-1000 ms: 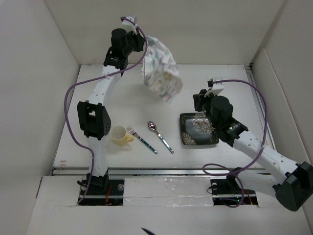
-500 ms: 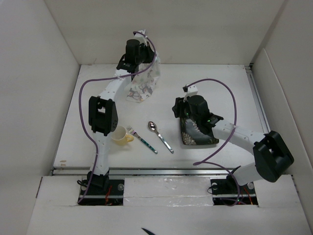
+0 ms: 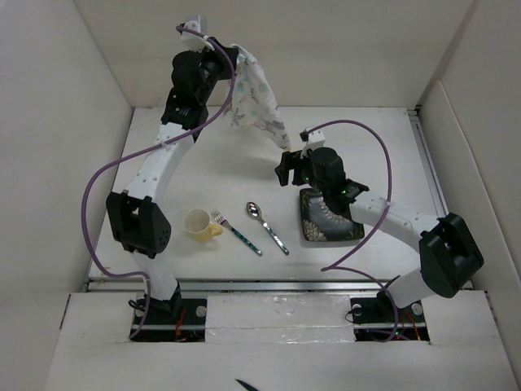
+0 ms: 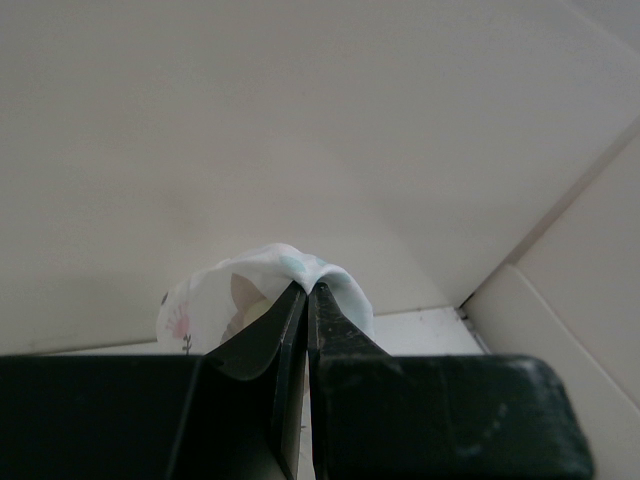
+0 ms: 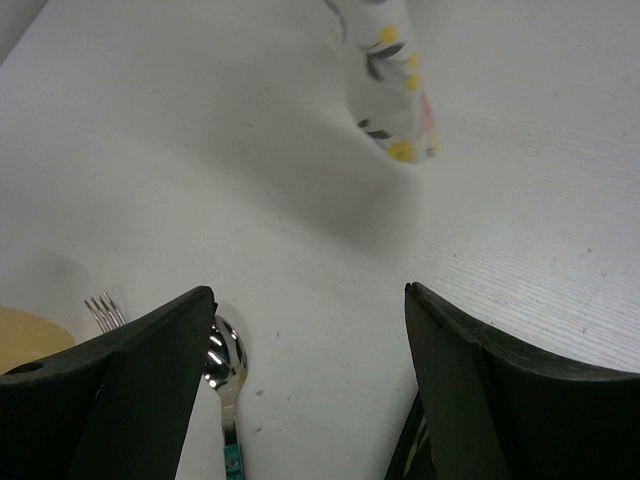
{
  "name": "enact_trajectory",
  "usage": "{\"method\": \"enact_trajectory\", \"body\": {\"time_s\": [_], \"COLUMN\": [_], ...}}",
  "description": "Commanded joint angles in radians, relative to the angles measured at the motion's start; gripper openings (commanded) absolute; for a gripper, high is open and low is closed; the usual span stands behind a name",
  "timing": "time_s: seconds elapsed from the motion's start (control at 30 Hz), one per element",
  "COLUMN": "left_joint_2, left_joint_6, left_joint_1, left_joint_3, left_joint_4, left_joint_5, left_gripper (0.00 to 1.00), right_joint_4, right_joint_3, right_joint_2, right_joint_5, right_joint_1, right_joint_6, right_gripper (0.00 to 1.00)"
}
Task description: Set the dinner table for one person
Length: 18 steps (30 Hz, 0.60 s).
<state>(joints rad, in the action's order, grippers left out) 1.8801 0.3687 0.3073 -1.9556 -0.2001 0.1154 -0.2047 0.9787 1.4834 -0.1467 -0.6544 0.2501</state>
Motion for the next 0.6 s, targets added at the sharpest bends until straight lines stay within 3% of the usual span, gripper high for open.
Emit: {"method": "enact_trajectory", "body": {"time_s": [0.0, 0.13, 0.17, 0.23, 0.3, 0.43, 0.5, 0.57], "left_joint_2": [-0.068, 0.003, 0.020, 0.066, 0.091, 0.093, 0.070, 0.053], "left_joint_6": [0.050, 0.166, 0.237, 0.301, 0.349, 0.297, 0.265, 0.173], "left_joint_1": [-0.010, 0.045, 0.055, 0.055, 0.064, 0.075, 0.075, 0.075], "left_joint_3": [0.213, 0.337, 0.365, 0.385, 0.403, 0.379, 0.357, 0.324], "left_joint_4": [-0.198, -0.225, -0.229, -0.252, -0.275, -0.254, -0.222, -0.197], "left_joint_5": [-0.065, -0.068, -0.063, -0.036, 0.013, 0.007, -0.043, -0.153], "left_gripper": [0.00, 0.00, 0.00, 0.03, 0.14, 0.29, 0.36, 0.41], "right_joint_4": [-0.051, -0.061, -0.056, -0.052, -0.033, -0.038, -0.048, -0.058], "right_joint_3": [0.008, -0.009, -0.012, -0.023, -0.032, -0.040, -0.032, -0.009], "right_joint_2": [-0.009, 0.000, 0.002, -0.002, -0.003, 0.015, 0.037, 0.084], "right_joint_5": [0.010, 0.009, 0.000, -0.005, -0.014, 0.012, 0.056, 0.081], "right_joint_1": [0.027, 0.036, 0.036, 0.045, 0.055, 0.064, 0.064, 0.049], "right_joint_6": [-0.002, 0.009, 0.009, 0.009, 0.005, 0.000, 0.000, -0.002], "right_gripper": [0.82, 0.72, 0.56, 0.37, 0.05, 0.00, 0.11, 0.29]}}
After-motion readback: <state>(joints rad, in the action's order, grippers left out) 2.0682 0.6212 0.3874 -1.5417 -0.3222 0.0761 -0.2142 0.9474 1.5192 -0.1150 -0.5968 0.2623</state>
